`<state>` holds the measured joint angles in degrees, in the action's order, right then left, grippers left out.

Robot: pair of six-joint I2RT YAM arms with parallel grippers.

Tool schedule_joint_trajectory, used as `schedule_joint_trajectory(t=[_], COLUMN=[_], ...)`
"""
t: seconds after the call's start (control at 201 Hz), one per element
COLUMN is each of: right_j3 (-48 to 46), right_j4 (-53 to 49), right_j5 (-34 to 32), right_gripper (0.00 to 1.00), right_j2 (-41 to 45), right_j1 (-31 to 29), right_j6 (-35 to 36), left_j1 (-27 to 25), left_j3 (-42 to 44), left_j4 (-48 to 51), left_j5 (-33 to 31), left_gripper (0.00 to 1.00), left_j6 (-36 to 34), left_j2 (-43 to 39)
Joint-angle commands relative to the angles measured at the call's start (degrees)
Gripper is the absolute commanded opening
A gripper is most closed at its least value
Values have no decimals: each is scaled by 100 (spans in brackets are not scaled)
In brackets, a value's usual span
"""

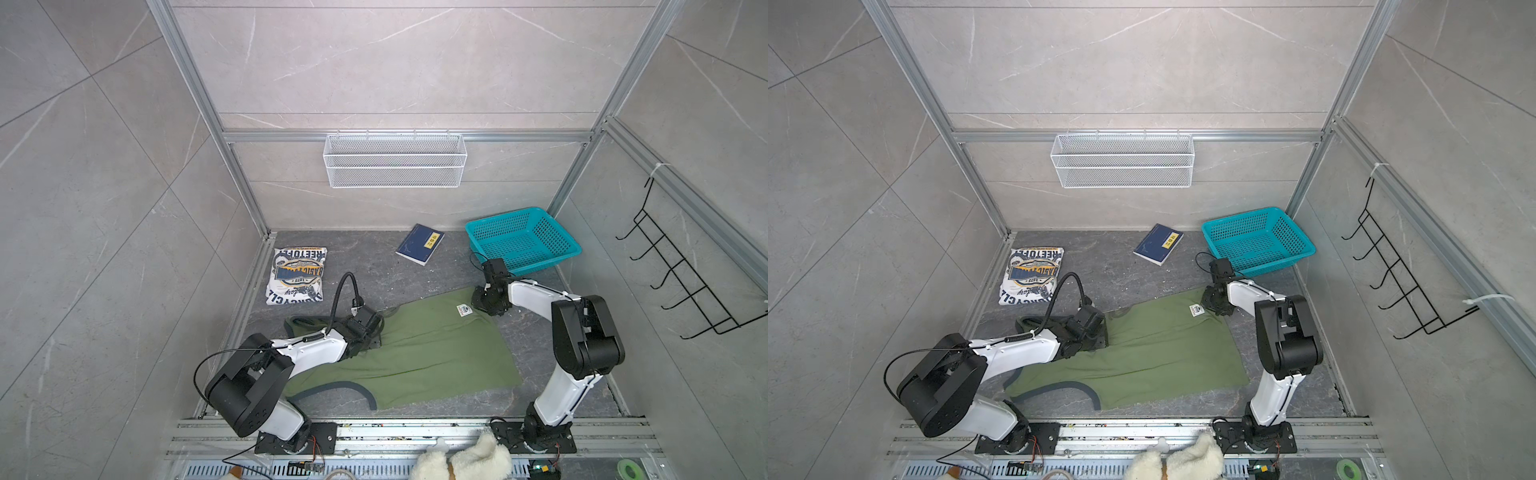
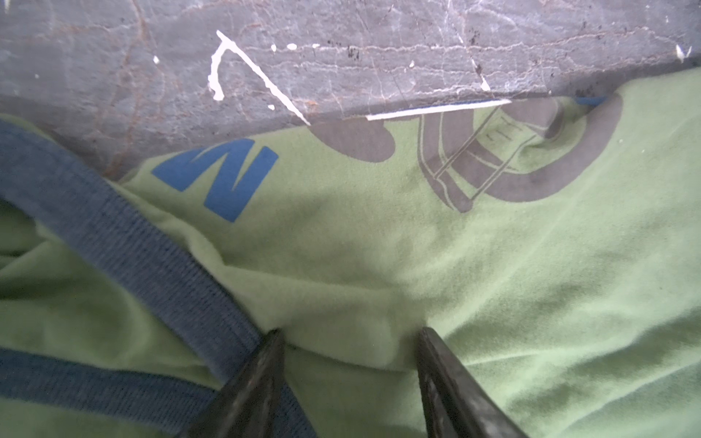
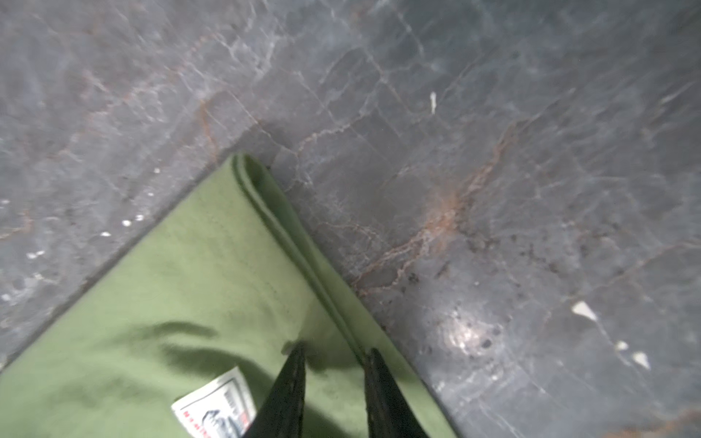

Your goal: Fold and stack the tank tops

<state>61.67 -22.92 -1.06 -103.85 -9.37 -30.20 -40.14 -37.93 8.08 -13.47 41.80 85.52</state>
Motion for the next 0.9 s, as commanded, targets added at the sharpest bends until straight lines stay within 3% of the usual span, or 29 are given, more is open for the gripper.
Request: schedule_joint_trajectory(t=[0.0,0.144,0.254,0.632,0.746,0.891], right_j3=[132,135,156,395,512,682], right_j4=[-169,-170,-182,-587,-597,-758], right_j5=[-88,-51,-3,-990,-868,-1247], right_gripper=[31,32,19,0,0,0], right_j2=[-184,-171,-142,107,17,41], right_j1=[-1,-1,-11,-178,-198,-218], right_j6=[26,34,57,222,233,288], left_j1=[94,88,94,90,88,85], left_j3=[101,145,138,185,190,181], left_j4=[535,575,678,723,704,657], left_j5=[-160,-129,-164,-178,-156,-31], left_gripper=[60,60,60,61,61,61], left_j6=[-8,19,-14,27,36,40], left_j2=[75,14,-51,-112,-88,-88])
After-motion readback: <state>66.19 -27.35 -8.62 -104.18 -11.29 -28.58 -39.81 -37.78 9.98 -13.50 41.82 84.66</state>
